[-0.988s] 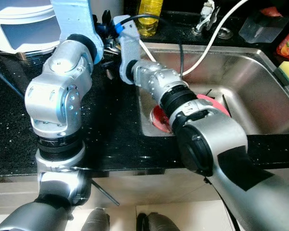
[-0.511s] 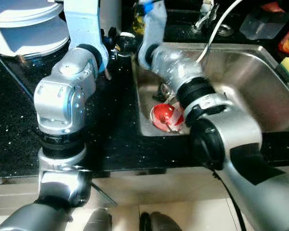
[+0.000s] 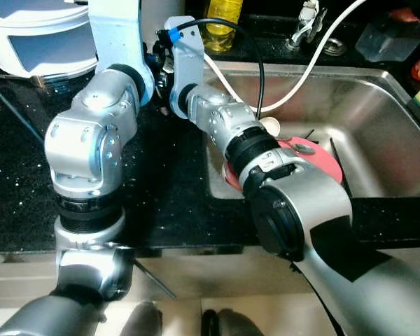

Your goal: Kitchen organization

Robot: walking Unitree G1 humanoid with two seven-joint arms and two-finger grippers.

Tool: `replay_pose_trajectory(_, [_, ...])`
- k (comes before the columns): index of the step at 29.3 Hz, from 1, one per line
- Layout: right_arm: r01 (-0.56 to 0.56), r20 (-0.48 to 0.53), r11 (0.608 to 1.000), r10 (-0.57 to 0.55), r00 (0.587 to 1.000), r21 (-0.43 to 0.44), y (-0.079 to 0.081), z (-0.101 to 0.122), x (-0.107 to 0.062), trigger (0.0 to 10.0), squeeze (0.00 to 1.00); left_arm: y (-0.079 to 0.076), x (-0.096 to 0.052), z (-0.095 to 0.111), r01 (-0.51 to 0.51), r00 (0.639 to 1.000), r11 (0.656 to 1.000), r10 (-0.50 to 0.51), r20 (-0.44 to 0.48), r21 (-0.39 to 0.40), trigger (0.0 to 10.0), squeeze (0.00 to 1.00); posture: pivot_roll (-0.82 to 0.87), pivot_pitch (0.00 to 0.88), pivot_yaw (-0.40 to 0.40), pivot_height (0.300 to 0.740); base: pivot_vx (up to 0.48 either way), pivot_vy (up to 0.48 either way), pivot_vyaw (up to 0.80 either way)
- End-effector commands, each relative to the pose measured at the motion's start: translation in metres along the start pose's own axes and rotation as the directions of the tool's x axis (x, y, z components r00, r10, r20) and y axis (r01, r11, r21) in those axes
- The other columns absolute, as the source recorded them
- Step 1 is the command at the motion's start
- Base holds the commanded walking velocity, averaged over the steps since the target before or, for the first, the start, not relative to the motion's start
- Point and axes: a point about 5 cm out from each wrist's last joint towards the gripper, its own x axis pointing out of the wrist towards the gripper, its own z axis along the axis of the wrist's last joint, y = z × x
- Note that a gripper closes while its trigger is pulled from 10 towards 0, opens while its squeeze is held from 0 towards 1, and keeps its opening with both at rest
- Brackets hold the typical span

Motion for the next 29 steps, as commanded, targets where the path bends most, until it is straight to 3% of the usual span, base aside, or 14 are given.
replay_pose_trajectory(1, [0.006,-0.060,1.000,-0.005,0.998,0.008,0.003,-0.014,0.001,10.0,0.00,0.001,-0.007,0.011,-0.010,0.998,1.000,0.009,0.056,0.025,10.0,0.00,0.39,0.138,-0.112,0.740,0.000,0.000,0.00])
replay_pose_trajectory(3, [0.044,-0.087,0.999,-0.045,0.995,-0.014,0.005,-0.022,0.002,10.0,0.00,0.008,-0.015,0.011,-0.061,0.997,0.998,0.059,0.054,0.033,10.0,0.00,0.44,0.162,-0.154,0.740,0.000,0.000,0.00])
replay_pose_trajectory(13, [0.082,-0.124,0.995,-0.090,0.988,-0.063,0.005,-0.037,0.002,10.0,0.00,0.019,-0.027,0.008,-0.139,0.990,0.989,0.137,0.034,0.045,10.0,0.00,0.50,0.198,-0.182,0.740,0.000,0.000,0.00])
replay_pose_trajectory(18, [0.156,-0.142,0.984,-0.168,0.976,-0.089,-0.004,-0.051,-0.001,10.0,0.00,0.025,-0.037,0.003,-0.189,0.982,0.980,0.189,0.003,0.055,10.0,0.00,0.55,0.222,-0.191,0.740,0.000,0.000,0.00])
replay_pose_trajectory(29, [0.216,-0.055,0.974,-0.220,0.974,-0.064,-0.019,-0.030,-0.003,10.0,0.00,0.027,-0.043,-0.001,-0.203,0.979,0.977,0.204,-0.021,0.062,10.0,0.00,0.55,0.196,-0.179,0.740,0.000,0.000,0.00])
